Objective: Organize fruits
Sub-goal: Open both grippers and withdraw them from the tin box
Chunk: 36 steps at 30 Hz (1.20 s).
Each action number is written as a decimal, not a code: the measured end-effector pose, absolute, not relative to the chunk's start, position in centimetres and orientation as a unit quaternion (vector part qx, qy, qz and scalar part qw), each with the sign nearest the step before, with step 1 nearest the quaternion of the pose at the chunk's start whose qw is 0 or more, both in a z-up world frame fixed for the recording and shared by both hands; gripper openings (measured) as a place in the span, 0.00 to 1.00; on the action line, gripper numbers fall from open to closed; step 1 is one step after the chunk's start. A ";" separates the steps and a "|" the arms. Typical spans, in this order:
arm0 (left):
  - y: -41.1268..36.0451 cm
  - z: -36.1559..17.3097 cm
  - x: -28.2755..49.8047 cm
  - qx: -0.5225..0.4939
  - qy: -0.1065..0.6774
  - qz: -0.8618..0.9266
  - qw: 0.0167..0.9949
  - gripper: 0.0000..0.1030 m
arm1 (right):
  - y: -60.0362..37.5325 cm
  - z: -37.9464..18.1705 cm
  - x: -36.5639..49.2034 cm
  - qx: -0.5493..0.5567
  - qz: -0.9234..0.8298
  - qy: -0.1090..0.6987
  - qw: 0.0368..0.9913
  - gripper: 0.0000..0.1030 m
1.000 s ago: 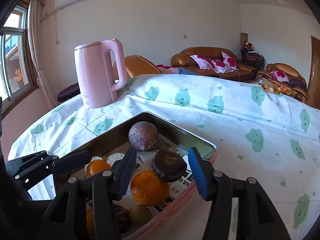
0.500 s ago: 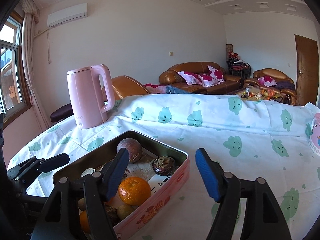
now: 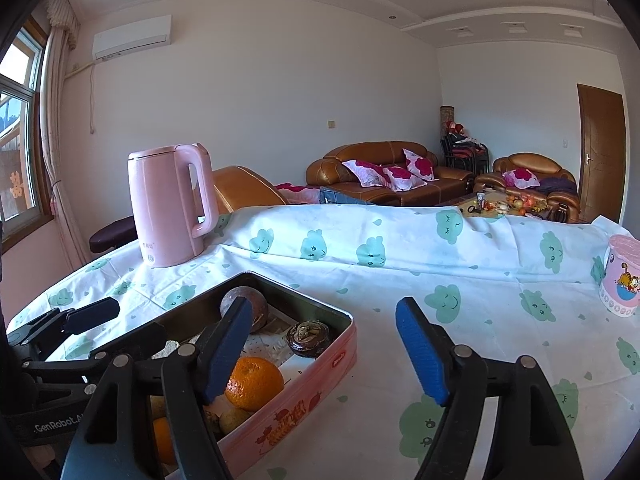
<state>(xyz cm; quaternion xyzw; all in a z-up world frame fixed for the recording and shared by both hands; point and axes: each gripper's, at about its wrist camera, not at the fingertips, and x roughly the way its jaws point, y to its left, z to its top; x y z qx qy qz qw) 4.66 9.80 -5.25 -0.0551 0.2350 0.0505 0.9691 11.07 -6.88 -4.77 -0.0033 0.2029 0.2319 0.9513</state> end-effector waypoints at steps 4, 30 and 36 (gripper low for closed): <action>9.6 -5.1 4.4 -0.050 0.230 0.057 0.970 0.85 | -7.0 -4.7 10.9 -0.002 0.230 0.199 0.953 0.74; 9.3 -5.0 4.0 -0.040 0.213 0.077 0.973 1.00 | -7.0 -4.6 10.2 -0.016 0.218 0.182 0.959 0.81; 9.2 -5.0 4.0 -0.037 0.214 0.079 0.973 1.00 | -7.1 -4.6 10.2 -0.015 0.217 0.181 0.959 0.82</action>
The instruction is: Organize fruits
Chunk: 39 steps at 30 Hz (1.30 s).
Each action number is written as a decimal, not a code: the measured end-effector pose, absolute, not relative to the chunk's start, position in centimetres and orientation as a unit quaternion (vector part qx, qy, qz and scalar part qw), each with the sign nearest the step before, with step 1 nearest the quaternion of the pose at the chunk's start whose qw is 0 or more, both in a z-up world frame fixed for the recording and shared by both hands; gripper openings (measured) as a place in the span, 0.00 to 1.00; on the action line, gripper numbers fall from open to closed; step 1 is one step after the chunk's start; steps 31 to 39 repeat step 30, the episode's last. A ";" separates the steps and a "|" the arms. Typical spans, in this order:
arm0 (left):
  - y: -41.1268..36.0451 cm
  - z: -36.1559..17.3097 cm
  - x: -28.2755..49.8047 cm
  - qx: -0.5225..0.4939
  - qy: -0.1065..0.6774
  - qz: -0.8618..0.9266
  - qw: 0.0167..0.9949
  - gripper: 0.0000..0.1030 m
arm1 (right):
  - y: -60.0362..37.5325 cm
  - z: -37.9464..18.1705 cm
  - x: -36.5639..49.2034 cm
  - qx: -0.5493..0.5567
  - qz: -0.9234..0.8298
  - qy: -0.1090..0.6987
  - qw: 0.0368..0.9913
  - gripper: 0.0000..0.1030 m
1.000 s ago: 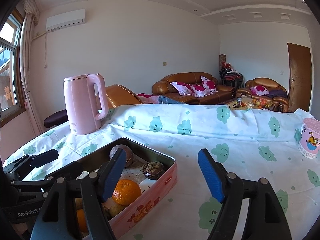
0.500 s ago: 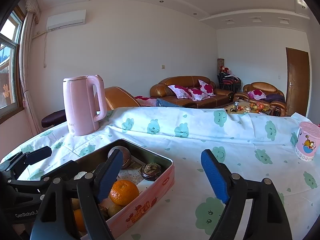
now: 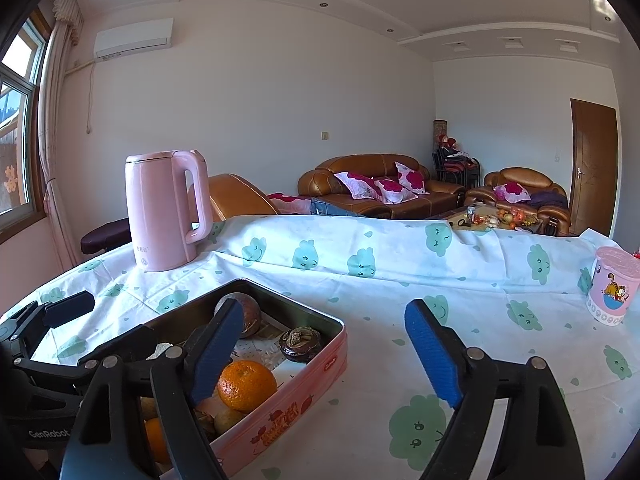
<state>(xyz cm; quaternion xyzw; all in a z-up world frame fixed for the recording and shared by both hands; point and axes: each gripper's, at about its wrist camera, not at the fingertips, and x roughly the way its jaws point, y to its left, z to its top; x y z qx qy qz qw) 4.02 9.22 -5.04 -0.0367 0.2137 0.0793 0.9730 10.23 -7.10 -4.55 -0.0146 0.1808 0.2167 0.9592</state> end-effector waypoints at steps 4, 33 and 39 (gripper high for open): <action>9.2 -5.0 4.0 -0.035 0.212 0.082 0.973 1.00 | -7.3 -4.5 10.1 -0.014 0.208 0.177 0.962 0.82; 9.0 -5.0 4.1 -0.025 0.218 0.105 0.970 1.00 | -8.0 -4.5 9.8 -0.016 0.192 0.168 0.967 0.86; 9.0 -5.0 4.1 -0.025 0.218 0.105 0.970 1.00 | -8.0 -4.5 9.8 -0.016 0.192 0.168 0.967 0.86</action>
